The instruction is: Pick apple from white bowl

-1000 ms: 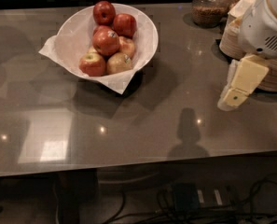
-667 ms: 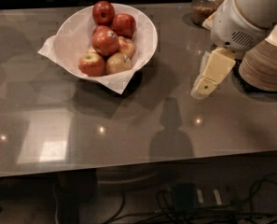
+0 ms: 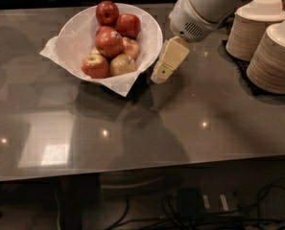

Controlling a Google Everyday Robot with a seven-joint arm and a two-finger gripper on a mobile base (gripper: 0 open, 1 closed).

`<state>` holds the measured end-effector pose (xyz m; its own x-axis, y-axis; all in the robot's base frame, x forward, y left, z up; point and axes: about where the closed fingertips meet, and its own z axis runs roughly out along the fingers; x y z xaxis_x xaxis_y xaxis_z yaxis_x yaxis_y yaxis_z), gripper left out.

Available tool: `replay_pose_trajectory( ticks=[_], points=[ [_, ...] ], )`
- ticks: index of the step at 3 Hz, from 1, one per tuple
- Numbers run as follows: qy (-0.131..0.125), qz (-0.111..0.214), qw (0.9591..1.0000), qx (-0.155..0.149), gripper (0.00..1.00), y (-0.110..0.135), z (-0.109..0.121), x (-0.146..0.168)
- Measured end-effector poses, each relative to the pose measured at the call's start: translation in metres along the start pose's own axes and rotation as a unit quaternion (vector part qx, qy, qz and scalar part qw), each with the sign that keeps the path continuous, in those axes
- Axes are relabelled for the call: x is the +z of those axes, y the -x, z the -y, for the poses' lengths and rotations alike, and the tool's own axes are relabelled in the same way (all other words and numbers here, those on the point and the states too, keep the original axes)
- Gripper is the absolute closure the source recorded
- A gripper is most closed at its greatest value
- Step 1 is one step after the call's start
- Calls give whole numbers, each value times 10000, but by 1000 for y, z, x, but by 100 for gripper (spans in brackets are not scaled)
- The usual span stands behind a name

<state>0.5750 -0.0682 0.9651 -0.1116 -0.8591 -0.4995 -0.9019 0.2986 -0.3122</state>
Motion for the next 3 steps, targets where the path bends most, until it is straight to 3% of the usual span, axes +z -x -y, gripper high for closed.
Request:
replay_pose_trajectory(
  ticks=[1, 3],
  points=[
    [-4, 293, 9996, -23, 0, 32, 11, 21],
    [-77, 1045, 9944, -93, 0, 122, 39, 63]
  ],
)
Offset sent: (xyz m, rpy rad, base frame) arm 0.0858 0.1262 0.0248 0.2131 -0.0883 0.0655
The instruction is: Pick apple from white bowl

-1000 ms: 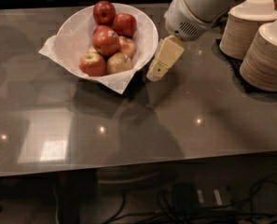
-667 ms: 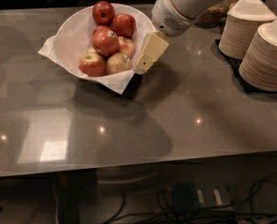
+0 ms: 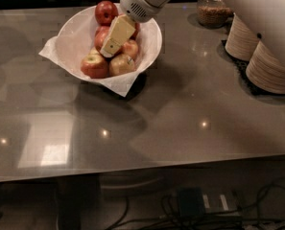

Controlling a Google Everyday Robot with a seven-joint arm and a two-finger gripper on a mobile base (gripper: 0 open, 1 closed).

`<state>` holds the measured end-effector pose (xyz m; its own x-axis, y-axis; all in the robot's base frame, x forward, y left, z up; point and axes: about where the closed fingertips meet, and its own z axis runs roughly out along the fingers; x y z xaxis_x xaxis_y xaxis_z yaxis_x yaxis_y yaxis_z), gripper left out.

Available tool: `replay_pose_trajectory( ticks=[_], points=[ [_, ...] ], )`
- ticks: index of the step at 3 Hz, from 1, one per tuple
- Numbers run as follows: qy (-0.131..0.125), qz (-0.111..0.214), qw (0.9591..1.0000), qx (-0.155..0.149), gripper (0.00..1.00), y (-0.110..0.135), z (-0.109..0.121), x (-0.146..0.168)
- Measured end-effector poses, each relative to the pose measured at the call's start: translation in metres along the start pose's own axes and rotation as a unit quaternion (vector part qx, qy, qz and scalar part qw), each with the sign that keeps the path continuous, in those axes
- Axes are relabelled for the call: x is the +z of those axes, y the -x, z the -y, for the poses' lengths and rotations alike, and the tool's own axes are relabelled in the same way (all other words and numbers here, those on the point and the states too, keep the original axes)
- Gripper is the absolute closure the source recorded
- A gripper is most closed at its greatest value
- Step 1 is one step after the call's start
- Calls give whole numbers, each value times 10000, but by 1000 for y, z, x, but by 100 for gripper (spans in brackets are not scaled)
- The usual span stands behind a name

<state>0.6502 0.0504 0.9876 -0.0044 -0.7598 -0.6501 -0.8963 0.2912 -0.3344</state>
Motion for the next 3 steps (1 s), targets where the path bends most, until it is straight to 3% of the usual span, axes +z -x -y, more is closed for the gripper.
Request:
replay_pose_trajectory(
  ticks=[2, 3],
  points=[
    [-56, 83, 9999, 86, 0, 1, 2, 6],
    [-160, 253, 9991, 295, 5, 2, 4, 17]
  ],
)
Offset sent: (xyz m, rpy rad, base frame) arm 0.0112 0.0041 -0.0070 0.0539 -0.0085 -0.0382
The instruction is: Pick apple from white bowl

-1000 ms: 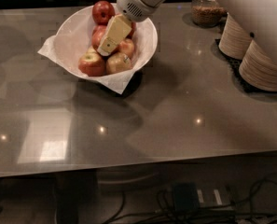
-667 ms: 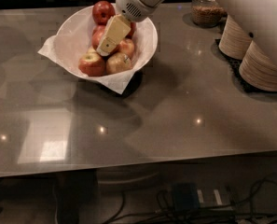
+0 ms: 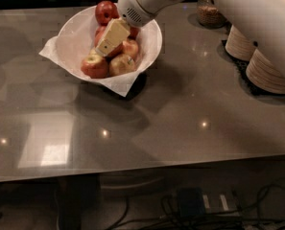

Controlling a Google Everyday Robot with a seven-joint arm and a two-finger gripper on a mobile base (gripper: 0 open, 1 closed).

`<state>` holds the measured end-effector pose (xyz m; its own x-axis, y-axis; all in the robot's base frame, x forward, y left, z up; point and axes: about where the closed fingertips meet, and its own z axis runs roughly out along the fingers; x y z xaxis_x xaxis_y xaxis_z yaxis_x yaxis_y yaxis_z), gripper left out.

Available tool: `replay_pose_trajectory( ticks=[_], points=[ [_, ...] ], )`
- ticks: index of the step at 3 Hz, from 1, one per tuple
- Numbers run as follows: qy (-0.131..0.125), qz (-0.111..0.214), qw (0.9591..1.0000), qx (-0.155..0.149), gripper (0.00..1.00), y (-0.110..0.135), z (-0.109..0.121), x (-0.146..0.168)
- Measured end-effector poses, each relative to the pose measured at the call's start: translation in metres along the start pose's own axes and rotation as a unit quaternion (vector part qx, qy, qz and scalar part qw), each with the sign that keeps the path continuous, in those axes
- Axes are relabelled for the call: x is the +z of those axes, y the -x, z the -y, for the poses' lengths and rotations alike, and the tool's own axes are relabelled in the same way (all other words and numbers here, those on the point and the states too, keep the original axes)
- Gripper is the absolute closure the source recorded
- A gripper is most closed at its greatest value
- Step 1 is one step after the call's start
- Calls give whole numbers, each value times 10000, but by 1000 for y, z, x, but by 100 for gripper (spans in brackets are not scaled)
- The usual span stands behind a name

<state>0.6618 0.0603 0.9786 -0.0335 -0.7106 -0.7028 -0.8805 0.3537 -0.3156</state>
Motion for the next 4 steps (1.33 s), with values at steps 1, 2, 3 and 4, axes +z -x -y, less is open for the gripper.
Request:
replay_pose_trajectory(
  ticks=[1, 2, 3, 4],
  points=[
    [-130, 198, 9993, 276, 20, -1, 3, 16],
    [-173, 298, 9981, 506, 34, -4, 1, 28],
    [-177, 326, 9970, 681, 37, -8, -3, 36],
    [-181, 314, 9961, 806, 33, -13, -5, 39]
  ],
)
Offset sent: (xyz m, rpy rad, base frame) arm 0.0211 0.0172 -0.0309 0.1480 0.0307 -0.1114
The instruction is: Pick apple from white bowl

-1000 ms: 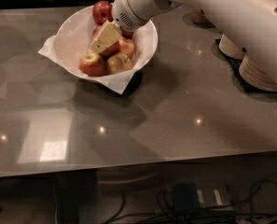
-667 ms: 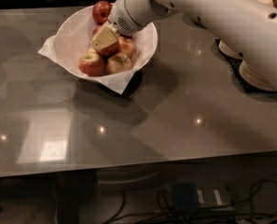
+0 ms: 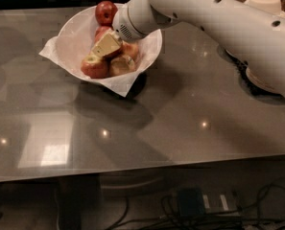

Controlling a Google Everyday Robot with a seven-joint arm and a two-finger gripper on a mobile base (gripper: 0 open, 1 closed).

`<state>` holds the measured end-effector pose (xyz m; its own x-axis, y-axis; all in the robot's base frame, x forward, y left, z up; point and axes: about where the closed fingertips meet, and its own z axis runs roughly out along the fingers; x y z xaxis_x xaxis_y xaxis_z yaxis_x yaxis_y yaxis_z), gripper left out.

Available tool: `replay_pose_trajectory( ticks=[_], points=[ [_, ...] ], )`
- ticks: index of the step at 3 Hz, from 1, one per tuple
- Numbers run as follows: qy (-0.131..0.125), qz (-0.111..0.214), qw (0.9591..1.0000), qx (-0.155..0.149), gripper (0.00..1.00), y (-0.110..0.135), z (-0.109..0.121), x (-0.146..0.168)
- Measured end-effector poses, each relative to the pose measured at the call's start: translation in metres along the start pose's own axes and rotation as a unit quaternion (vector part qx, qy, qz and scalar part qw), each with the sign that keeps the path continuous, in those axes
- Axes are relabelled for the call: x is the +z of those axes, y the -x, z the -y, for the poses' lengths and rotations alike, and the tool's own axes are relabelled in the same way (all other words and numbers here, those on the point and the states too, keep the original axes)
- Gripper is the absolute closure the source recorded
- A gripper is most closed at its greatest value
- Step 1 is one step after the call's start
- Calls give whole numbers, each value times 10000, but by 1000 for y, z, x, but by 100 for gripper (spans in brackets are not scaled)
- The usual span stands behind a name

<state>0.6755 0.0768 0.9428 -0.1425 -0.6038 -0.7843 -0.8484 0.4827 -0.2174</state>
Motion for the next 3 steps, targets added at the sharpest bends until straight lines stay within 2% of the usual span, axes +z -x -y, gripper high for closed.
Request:
replay_pose_trajectory(
  ticks=[1, 2, 3],
  points=[
    [-3, -8, 10000, 94, 34, -5, -2, 2],
    [-18, -4, 9999, 160, 41, -9, -2, 4],
    [-31, 4, 9998, 172, 60, -9, -2, 5]
  ],
)
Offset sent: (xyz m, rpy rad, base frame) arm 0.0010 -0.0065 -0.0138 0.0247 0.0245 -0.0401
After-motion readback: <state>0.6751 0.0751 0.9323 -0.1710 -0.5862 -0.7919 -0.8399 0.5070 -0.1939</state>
